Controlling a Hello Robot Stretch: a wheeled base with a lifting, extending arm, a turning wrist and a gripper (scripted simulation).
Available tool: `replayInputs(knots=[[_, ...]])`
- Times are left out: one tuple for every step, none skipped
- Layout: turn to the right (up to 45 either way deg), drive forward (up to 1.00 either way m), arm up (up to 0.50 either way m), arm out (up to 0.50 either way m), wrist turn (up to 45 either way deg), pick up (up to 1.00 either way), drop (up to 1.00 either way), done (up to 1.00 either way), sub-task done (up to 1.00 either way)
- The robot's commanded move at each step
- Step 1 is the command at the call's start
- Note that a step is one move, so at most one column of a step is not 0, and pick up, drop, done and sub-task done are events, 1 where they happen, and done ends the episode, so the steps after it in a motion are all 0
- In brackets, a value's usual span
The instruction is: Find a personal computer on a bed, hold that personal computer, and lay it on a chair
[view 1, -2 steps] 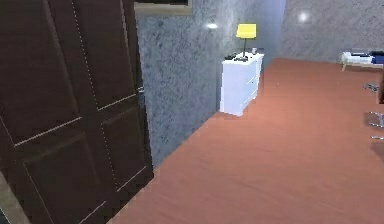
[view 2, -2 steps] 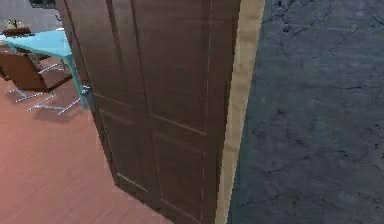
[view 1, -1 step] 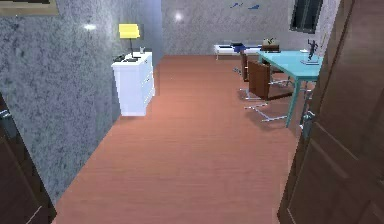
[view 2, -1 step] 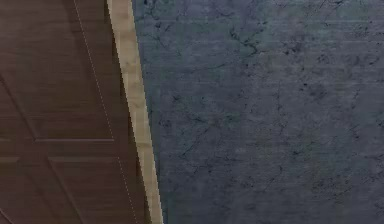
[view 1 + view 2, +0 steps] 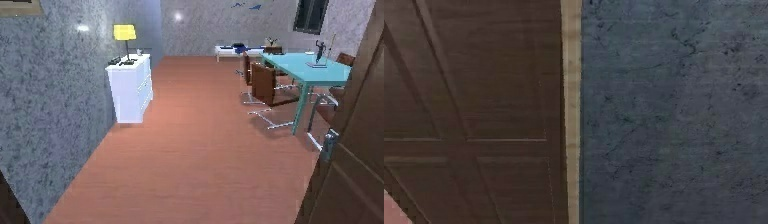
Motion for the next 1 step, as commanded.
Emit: replayInputs(knots=[[3.0, 0.0, 0.0, 0.0, 0.0, 0.0, 0.0, 0.0, 0.0]])
